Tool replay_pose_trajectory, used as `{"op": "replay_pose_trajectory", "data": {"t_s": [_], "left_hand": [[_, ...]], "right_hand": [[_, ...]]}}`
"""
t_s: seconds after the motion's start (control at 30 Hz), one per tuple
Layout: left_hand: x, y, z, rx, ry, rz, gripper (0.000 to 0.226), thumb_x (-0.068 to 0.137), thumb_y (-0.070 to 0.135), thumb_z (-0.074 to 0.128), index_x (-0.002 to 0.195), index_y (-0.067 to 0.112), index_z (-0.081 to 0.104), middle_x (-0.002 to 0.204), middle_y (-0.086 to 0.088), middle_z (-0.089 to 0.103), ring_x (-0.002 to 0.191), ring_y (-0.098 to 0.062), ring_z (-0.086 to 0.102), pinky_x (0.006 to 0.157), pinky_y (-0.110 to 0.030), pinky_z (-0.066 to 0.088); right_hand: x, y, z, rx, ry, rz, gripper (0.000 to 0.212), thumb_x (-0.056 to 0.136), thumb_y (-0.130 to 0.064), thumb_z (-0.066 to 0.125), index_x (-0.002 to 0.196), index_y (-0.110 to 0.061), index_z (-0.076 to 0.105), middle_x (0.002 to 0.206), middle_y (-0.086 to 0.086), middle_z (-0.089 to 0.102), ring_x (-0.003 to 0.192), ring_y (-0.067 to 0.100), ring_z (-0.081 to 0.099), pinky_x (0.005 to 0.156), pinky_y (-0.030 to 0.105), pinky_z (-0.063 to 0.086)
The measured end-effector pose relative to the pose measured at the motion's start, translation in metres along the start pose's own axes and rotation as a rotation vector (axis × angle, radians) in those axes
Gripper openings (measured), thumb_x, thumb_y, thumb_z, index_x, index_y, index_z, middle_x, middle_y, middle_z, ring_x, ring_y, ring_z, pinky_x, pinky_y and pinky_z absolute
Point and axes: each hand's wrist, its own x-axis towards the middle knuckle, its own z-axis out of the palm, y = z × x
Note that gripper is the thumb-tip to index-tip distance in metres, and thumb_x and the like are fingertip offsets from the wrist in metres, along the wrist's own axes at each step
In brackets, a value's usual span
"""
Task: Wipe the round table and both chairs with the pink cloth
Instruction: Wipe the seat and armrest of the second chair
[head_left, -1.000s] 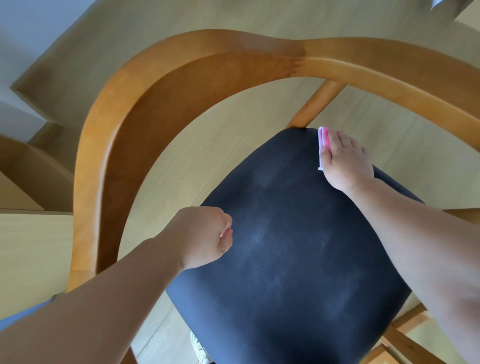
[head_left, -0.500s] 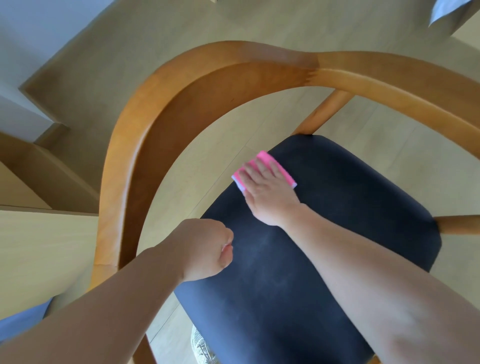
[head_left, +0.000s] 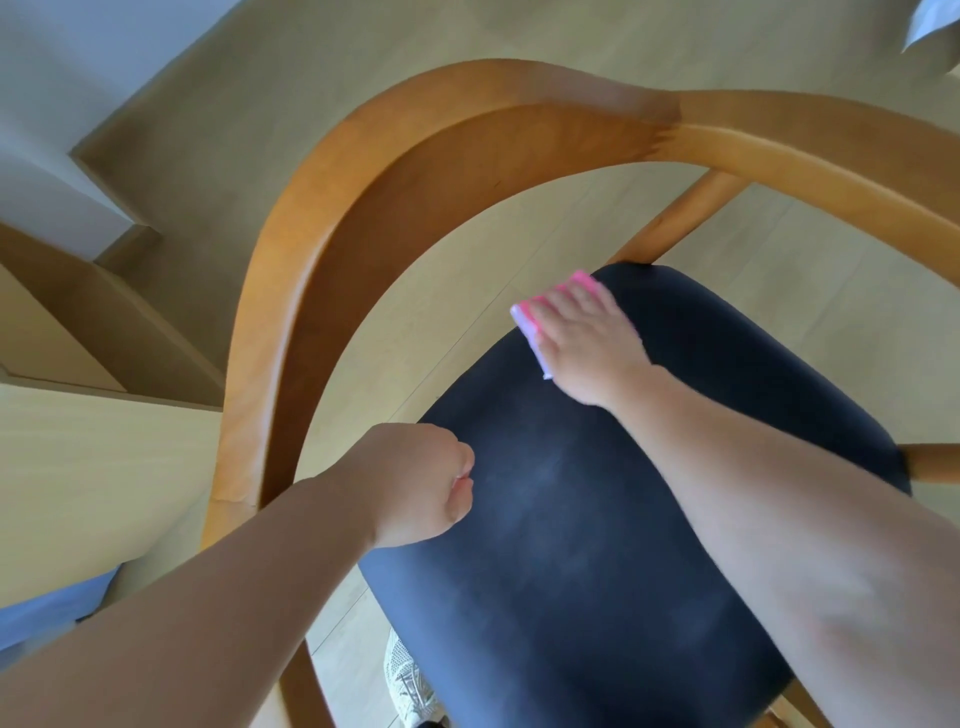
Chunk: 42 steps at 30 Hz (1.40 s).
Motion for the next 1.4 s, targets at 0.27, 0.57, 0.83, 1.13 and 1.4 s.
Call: {"op": "replay_pose_trajectory", "data": {"t_s": [0.27,0.57,0.83,1.13,1.4], "left_hand": [[0.0,-0.004,0.003,0.009,0.078,-0.002,0.033,0.094,0.036,0.036,0.063,0.027,0.032,0.067,0.006,0.048,0.061,-0.014,0.048,0.052,-0.019,0.027],[-0.009,-0.002,-0.012,0.038,0.1,0.016,0.035,0.096,0.037,0.034,0.062,0.029,0.031,0.06,0.009,0.04,0.058,-0.012,0.047,0.055,-0.019,0.031],[-0.027,0.012,-0.034,0.083,0.144,0.046,0.036,0.095,0.036,0.035,0.061,0.029,0.03,0.059,0.006,0.041,0.055,-0.012,0.043,0.048,-0.018,0.024],[-0.074,0.028,-0.049,0.11,0.169,0.063,0.032,0.095,0.033,0.035,0.066,0.021,0.043,0.066,0.002,0.05,0.064,-0.014,0.05,0.055,-0.026,0.037],[-0.149,0.059,-0.086,-0.066,0.228,-0.153,0.032,0.096,0.033,0.039,0.08,0.017,0.061,0.076,0.0,0.06,0.072,-0.018,0.057,0.065,-0.033,0.053]], "right_hand": [[-0.006,0.055,0.013,0.151,-0.055,0.3,0.051,0.1,-0.037,0.011,0.148,-0.022,0.017,0.157,0.002,0.019,0.146,0.024,0.006,0.119,0.042,0.009],[-0.04,0.001,0.023,0.13,-0.081,0.213,0.059,0.098,-0.04,0.002,0.152,-0.018,-0.006,0.161,0.004,-0.004,0.147,0.025,-0.012,0.119,0.045,-0.003],[-0.111,-0.075,0.033,0.132,-0.099,0.068,0.059,0.1,-0.04,0.005,0.152,-0.017,-0.008,0.161,0.002,-0.008,0.147,0.023,-0.014,0.111,0.036,-0.025],[-0.177,-0.139,0.03,0.292,-0.17,-0.029,0.072,0.091,0.001,0.034,0.153,-0.021,0.006,0.159,-0.009,0.0,0.147,0.022,-0.006,0.119,0.038,-0.006],[-0.219,-0.145,-0.095,1.139,-0.217,0.414,0.03,0.079,-0.079,0.033,0.101,-0.072,0.05,0.101,-0.018,0.064,0.088,0.005,0.067,0.075,0.021,0.051]]}}
